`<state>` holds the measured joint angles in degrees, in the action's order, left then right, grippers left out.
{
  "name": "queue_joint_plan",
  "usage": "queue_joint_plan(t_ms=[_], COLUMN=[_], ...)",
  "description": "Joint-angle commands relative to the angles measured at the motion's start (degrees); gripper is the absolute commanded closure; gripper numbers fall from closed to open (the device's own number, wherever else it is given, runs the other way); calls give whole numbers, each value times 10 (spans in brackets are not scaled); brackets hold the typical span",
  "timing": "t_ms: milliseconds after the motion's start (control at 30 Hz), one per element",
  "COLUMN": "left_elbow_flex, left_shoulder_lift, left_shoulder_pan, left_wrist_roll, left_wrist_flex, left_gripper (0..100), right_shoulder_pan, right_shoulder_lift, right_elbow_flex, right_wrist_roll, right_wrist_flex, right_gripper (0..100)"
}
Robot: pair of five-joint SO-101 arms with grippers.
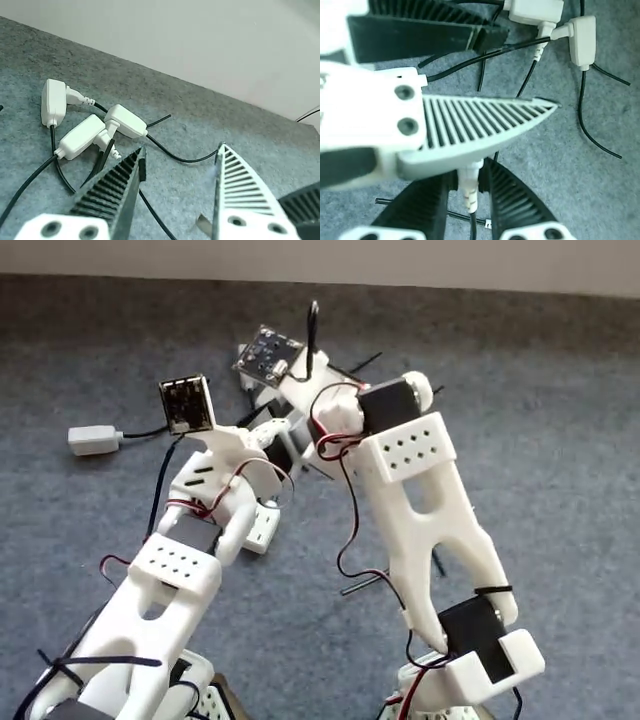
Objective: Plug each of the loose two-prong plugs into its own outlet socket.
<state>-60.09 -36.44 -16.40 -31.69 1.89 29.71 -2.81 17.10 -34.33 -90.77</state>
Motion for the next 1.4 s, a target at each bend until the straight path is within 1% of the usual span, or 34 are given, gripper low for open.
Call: queue_joint_plan(t_ms=[0,100,200,433,533,667,767,833,900,1000,1067,1133,1267,1367], left_elbow_flex=[12,11,11,-5,-7,-6,-6,-6,-4,-3,-6,-8,-44,-69], left_shoulder_lift=[4,4,4,3,3,2,-1,-2,-2,-2,0,3,3,3], left_shoulder_pan=[-11,-11,-11,-9,14,69,121,178,249,341,384,410,451,489], left_wrist_roll=[0,0,0,2,0,0,4,4,3,1,0,0,1,2], left_wrist_flex=[-4,-3,-3,-4,-4,-4,-4,-4,-4,-4,-4,-2,-4,-4], left_gripper=[780,780,780,780,780,780,780,780,780,780,780,780,780,780], right_shoulder_pan=[-3,-3,-3,-4,-6,-6,-6,-6,-6,-2,15,31,64,85], right_shoulder_lift=[-12,-9,-7,-6,-6,-6,-6,-6,-5,-5,-4,2,53,106], right_elbow_flex=[94,152,185,153,150,149,149,149,147,109,72,25,4,18], right_wrist_roll=[5,4,4,4,7,11,63,100,120,118,85,61,62,84], right_wrist_flex=[-42,-78,-89,-88,-87,-88,-84,-83,-85,-80,-79,-72,-65,-64], right_gripper=[988,988,988,988,988,988,988,988,988,988,988,988,988,988])
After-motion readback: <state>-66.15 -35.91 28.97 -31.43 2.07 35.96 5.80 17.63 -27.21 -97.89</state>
